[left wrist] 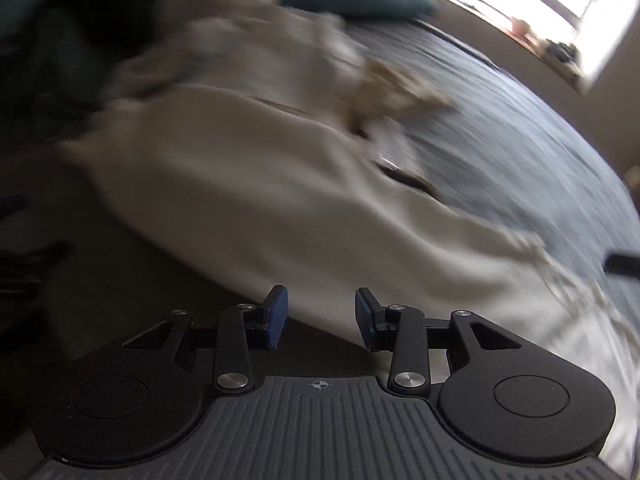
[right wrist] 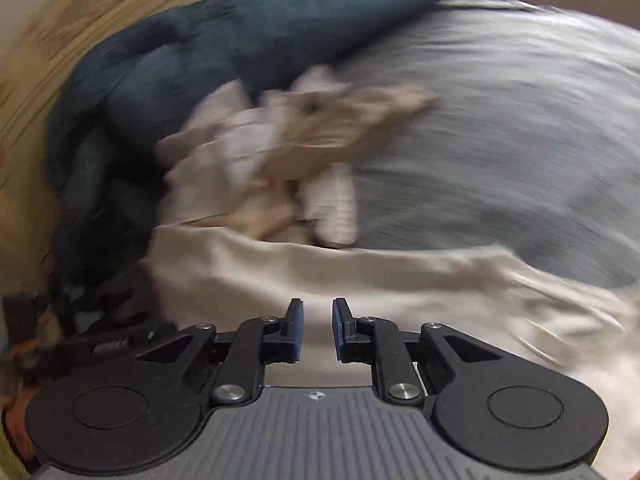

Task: Fold clothes

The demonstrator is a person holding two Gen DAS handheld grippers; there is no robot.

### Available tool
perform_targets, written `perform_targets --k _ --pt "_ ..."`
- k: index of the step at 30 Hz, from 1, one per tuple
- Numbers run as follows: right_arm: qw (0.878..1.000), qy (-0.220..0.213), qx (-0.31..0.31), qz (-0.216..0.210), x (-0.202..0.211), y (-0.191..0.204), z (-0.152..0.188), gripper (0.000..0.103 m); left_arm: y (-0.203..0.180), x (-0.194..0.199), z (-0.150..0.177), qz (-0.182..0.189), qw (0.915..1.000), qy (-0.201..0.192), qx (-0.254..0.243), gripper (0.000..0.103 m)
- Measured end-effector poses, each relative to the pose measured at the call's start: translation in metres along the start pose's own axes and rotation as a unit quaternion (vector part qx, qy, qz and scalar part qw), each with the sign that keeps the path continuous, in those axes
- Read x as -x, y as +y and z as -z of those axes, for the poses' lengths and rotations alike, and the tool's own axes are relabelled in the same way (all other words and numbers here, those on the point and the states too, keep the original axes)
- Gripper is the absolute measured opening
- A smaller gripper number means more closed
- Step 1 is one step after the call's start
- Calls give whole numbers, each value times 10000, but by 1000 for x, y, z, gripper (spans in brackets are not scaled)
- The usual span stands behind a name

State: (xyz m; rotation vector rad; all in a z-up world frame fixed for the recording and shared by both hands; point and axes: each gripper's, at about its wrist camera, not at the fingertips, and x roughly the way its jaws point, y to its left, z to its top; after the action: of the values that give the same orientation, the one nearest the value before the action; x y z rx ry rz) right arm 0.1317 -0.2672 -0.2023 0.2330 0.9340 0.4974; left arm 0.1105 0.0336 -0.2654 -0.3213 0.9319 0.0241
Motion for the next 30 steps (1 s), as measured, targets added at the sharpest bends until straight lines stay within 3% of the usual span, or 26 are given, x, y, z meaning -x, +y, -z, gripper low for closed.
perform_targets --k 2,4,6,9,15,21,22,23,30 --pt "9972 20 686 -299 -32 50 -17 31 33 -1 -16 -186 9979 -174 589 43" --pt "9892 15 1333 -608 -64 98 -34 33 60 -6 -29 -264 9934 -279 1084 44" --pt "9787 41 1839 -911 -98 140 -51 39 79 -13 -37 -376 9886 -404 1399 44" --pt "9663 253 2306 -1113 -158 194 -73 41 98 -28 -44 -521 9807 -483 1820 44" --pt "9427 931 3009 -1105 -272 269 -102 43 123 -50 -45 -541 9729 -391 2212 44" --pt "9339 1702 3066 -694 -357 297 -107 44 136 -55 -39 -467 9738 -329 2200 44" --pt "9325 1801 3056 -686 -364 297 -106 36 137 -56 -40 -450 9736 -329 2213 44" --pt "9328 1803 3049 -669 -366 297 -105 13 139 -57 -40 -432 9733 -331 2230 44" --pt "9608 1025 2338 -1082 -303 273 -111 9 139 -45 -40 -198 9754 -411 2156 44"
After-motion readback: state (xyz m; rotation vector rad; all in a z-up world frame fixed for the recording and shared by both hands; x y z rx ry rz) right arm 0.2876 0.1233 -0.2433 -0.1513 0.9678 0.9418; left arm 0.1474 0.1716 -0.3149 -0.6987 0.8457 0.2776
